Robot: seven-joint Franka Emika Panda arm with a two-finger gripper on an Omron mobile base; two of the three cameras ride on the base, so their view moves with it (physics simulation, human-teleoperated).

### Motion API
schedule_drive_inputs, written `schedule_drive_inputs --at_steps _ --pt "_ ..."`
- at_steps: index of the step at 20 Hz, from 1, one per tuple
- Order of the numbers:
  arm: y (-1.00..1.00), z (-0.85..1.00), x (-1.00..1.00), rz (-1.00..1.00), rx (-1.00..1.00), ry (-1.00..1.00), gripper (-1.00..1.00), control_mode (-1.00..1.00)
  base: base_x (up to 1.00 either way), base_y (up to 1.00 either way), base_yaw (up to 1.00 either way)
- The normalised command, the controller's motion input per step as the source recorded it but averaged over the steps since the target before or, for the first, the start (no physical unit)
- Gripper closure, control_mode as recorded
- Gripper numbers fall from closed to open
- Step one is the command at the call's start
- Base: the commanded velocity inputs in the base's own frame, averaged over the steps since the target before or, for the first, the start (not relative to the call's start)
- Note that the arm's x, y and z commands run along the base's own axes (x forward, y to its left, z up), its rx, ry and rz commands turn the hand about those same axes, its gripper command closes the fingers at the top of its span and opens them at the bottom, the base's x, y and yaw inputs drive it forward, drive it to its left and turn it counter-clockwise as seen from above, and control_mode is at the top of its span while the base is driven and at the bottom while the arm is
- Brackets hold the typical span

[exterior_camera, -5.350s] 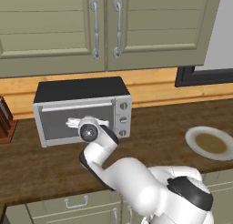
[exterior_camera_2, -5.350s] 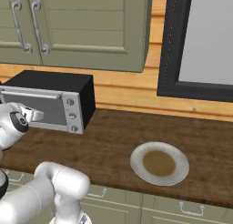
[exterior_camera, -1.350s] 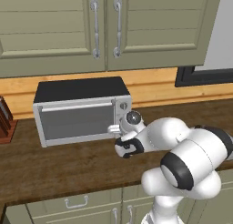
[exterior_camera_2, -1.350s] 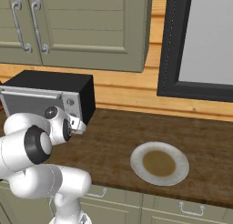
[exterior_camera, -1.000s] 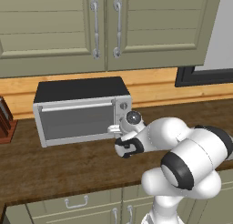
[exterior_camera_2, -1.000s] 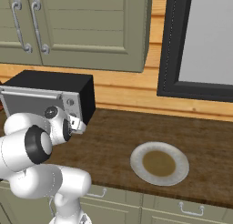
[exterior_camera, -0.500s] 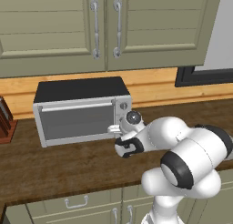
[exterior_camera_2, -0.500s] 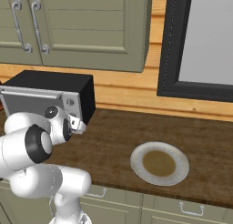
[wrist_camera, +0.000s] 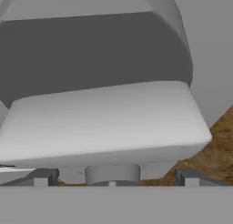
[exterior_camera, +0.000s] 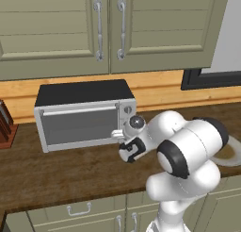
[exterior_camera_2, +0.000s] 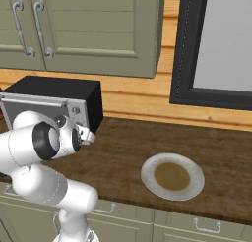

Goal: Pick up the kebab skewer and baguette bread, and place them inside the toaster oven. Close the toaster oven door and start by setting the timer.

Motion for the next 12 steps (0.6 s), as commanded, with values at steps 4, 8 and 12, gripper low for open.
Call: schedule_drive_inputs --at_steps 4,8,12 --pt "0.00 0.00 0.00 0.00 0.00 0.00 -1.00 -1.00 0.00 0.00 0.00" --pt "0.00 -0.01 0.00 0.00 0.00 0.00 -1.00 -1.00 0.00 0.00 0.00" --pt "0.00 -0.01 0.00 0.00 0.00 0.00 -1.00 -1.00 0.00 0.00 0.00"
